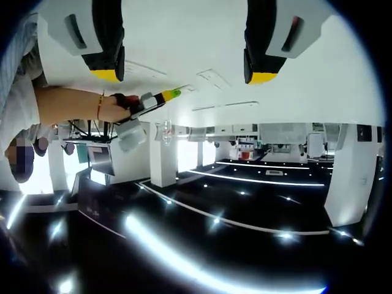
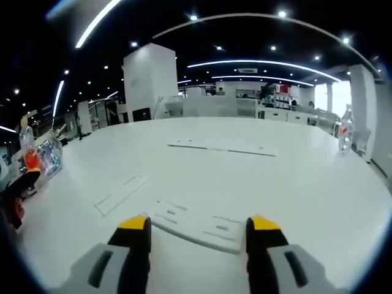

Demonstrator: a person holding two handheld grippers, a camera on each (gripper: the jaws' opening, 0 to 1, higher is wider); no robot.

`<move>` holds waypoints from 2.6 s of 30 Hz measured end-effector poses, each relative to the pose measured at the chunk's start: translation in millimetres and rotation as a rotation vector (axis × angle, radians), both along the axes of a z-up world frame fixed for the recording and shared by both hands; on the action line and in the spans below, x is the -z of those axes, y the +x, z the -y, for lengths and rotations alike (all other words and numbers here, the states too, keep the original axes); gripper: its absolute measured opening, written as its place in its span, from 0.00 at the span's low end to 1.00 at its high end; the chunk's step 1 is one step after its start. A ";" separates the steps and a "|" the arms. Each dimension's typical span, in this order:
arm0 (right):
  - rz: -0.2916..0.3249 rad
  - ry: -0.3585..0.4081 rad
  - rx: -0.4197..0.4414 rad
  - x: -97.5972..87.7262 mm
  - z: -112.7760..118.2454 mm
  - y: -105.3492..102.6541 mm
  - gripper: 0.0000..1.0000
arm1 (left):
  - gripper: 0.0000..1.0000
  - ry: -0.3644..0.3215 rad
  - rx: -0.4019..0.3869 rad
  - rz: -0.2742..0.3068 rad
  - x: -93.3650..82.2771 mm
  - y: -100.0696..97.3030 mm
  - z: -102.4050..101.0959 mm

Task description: Locate the socket holder cover, grip the socket holder cover, clip it into the socket holder slot.

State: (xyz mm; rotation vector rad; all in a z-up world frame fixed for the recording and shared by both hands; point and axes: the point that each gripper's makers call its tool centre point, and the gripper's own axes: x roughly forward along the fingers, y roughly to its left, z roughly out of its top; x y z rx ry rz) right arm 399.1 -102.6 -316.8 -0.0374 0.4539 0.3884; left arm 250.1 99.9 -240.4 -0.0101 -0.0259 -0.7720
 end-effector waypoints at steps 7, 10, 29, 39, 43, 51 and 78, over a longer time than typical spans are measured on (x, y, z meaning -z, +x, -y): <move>0.001 0.004 0.001 0.0 -2.1 -0.3 0.65 | 0.80 0.000 0.000 -0.001 0.4 0.0 0.5; 0.000 0.004 -0.002 0.1 -2.9 -0.2 0.66 | 0.80 0.002 0.000 -0.002 0.9 0.0 0.8; 0.012 0.028 -0.063 -8.3 -19.2 0.8 0.50 | 0.80 -0.003 -0.004 -0.003 -1.7 1.2 3.4; 0.036 -0.001 -0.080 -15.7 -25.2 -5.8 0.50 | 0.80 -0.008 -0.002 0.001 -3.9 1.5 3.5; 0.069 0.003 -0.090 -27.6 -26.1 -9.2 0.51 | 0.81 -0.009 -0.003 -0.001 -3.6 2.3 3.1; 0.215 0.046 -0.093 -73.9 -8.4 -26.3 0.42 | 0.81 -0.009 -0.008 0.000 -2.9 4.1 1.4; 0.532 0.080 -0.178 -126.7 86.9 -128.6 0.63 | 0.82 0.024 -0.039 0.056 -5.8 8.6 -4.1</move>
